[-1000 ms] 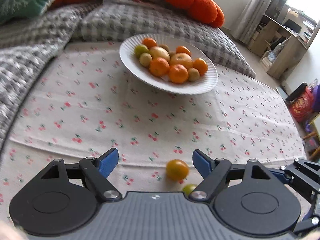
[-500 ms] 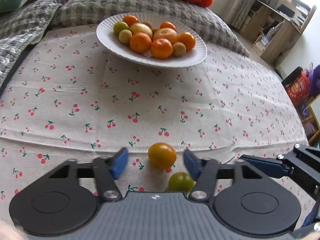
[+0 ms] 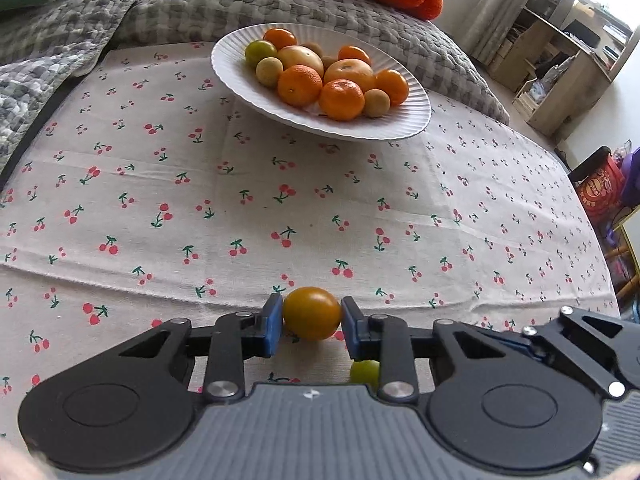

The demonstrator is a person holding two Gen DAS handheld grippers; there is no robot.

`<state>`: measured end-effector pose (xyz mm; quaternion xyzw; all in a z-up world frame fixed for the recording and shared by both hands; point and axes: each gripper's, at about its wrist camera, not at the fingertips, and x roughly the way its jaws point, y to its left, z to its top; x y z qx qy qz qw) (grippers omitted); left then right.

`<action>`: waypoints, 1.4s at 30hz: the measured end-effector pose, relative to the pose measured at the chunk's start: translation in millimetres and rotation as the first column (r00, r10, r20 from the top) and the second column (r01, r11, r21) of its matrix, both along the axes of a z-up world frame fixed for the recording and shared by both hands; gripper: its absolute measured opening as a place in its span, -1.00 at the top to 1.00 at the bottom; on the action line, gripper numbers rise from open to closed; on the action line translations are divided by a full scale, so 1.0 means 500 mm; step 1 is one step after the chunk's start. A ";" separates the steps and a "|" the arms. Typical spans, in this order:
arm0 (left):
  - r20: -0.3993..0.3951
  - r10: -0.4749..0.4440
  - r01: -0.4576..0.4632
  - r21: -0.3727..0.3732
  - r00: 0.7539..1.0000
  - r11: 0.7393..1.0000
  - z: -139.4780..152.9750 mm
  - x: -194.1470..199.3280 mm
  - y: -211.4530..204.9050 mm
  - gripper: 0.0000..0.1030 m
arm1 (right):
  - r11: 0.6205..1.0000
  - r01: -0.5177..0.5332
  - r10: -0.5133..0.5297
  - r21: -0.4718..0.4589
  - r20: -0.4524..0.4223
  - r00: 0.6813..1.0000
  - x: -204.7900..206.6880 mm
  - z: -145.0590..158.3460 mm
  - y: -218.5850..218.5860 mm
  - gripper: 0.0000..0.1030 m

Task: Organize fruits
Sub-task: 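Grasp a yellow-orange tomato with the left gripper while the right grasps the green one, then carry both held tomatoes up to the plate with the left and right grippers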

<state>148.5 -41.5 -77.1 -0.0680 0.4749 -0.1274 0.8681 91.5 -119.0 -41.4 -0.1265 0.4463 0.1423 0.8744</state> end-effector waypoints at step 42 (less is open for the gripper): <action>0.050 0.043 -0.046 0.060 0.998 0.997 0.026 0.002 0.012 0.45 | 0.998 0.047 -0.047 0.044 -0.002 0.999 0.033 -0.009 0.001 0.54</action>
